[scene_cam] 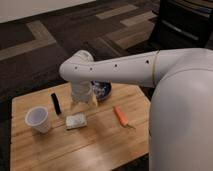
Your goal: Wipe the white sponge on the table
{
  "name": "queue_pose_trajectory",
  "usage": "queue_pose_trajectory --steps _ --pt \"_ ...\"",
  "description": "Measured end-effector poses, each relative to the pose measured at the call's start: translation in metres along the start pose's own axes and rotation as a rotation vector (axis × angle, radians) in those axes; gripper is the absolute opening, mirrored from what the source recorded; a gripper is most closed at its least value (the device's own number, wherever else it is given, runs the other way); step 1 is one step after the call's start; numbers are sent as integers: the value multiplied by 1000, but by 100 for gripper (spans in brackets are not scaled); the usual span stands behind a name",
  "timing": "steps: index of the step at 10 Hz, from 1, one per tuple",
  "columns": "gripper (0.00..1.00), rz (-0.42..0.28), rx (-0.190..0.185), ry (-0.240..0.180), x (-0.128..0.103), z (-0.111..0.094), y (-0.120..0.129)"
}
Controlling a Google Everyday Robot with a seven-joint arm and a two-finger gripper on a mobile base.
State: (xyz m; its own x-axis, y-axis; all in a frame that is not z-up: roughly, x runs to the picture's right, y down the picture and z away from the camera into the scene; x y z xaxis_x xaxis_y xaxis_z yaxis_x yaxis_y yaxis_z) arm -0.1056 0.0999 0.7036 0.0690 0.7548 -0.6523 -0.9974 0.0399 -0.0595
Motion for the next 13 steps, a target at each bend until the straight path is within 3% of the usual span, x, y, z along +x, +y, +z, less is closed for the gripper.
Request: queue_pose_trajectory --steps 9,11,13 --pt "65 -3 6 4 0 0 -1" --pt "65 -72 47 28 4 6 -3" --pt "65 -189 95 26 3 7 1"
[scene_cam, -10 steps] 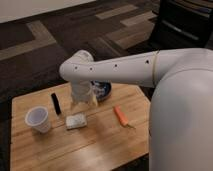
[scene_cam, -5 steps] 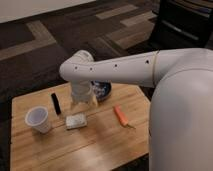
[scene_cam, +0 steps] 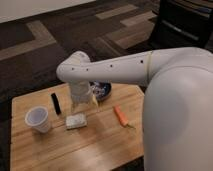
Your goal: Wipe the white sponge on the table
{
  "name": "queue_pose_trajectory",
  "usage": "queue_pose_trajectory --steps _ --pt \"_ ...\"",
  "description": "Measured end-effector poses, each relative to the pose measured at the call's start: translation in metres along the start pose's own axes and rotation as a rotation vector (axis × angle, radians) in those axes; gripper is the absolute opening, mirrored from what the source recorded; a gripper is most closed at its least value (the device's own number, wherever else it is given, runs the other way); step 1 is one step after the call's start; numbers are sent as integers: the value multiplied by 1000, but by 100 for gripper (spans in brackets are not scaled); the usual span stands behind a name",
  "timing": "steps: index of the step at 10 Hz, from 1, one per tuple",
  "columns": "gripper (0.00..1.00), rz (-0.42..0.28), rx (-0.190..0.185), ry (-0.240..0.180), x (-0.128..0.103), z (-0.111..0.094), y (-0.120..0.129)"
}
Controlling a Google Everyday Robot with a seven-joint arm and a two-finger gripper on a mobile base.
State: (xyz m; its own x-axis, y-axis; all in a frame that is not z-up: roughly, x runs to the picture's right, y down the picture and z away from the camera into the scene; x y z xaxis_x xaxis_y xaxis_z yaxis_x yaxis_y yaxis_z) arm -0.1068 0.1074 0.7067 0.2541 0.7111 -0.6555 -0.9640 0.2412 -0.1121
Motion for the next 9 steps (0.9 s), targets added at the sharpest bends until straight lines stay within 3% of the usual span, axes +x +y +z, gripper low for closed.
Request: queue_pose_trajectory --steps 1,3,6,7,9 --pt "65 -95 14 -10 -1 -1 11" --pt "65 -213 11 -26 0 -4 25" --pt "65 -458 -28 -43 10 -13 40" --pt "65 -525 -30 -40 14 -15 40" --pt "65 -748 0 9 29 -19 27"
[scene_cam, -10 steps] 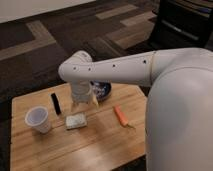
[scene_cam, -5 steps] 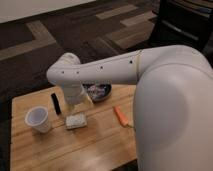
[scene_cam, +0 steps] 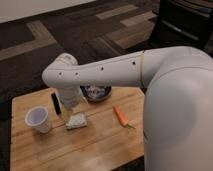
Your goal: Wipe the white sponge on the table
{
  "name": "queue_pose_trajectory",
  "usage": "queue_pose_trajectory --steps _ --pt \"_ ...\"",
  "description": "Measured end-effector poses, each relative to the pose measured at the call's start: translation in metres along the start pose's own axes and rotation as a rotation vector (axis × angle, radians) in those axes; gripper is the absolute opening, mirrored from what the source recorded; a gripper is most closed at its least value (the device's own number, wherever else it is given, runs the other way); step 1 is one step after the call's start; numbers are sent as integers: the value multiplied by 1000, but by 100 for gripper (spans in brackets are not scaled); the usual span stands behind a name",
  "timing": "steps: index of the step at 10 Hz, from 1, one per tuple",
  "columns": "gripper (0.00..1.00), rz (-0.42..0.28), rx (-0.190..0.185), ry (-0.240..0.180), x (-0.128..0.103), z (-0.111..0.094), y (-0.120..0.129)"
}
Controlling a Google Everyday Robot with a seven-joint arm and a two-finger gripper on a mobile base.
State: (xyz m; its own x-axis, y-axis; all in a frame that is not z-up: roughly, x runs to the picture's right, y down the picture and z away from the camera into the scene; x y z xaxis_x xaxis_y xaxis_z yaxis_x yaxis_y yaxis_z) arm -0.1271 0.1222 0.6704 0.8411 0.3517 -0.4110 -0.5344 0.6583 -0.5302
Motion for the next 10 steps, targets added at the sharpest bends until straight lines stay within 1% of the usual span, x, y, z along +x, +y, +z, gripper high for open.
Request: queue_pose_trajectory --steps 1,2,3,4,9,10 --pt "65 -117 18 57 12 -2 -1" --pt "65 -205 55 102 19 -5 -8" --pt "65 -250 77 125 21 -8 -12" --pt "65 -274 90 137 22 -9 -16" --pt "65 -276 91 139 22 -9 -16" --pt "65 -296 94 141 22 -6 -17"
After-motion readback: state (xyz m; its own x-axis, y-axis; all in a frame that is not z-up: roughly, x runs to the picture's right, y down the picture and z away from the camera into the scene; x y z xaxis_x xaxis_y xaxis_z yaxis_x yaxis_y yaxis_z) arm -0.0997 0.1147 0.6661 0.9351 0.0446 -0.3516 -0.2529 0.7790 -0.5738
